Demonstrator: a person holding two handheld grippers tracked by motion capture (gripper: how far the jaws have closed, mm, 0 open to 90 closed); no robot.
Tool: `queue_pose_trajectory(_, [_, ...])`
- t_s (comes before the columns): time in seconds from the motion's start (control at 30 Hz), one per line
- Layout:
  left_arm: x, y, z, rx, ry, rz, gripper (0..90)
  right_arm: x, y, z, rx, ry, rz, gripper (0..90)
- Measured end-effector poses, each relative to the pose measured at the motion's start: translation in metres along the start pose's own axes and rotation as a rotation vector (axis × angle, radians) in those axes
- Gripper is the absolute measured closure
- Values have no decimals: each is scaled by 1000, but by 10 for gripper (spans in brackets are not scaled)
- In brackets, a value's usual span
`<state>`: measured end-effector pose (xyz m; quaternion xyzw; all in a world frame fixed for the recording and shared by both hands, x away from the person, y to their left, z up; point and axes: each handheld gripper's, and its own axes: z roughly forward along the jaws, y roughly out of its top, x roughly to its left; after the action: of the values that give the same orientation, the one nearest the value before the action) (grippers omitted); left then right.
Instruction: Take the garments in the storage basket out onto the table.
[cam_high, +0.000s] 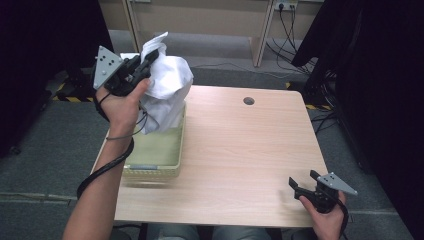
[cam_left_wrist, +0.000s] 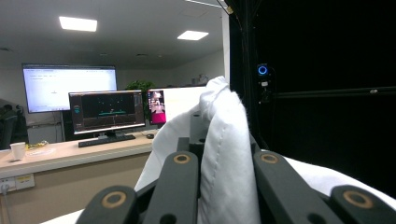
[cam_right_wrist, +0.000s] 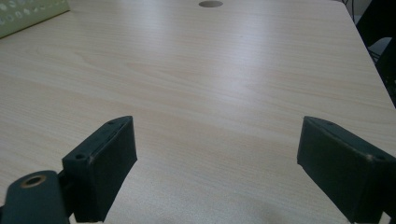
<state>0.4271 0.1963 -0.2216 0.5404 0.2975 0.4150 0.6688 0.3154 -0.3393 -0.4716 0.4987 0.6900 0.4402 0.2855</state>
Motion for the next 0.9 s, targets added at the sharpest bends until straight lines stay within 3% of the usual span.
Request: queue_pose_trajectory(0.9, [-7, 9, 4, -29, -22, -6, 847, 0, 0, 0, -2, 0, 2, 121])
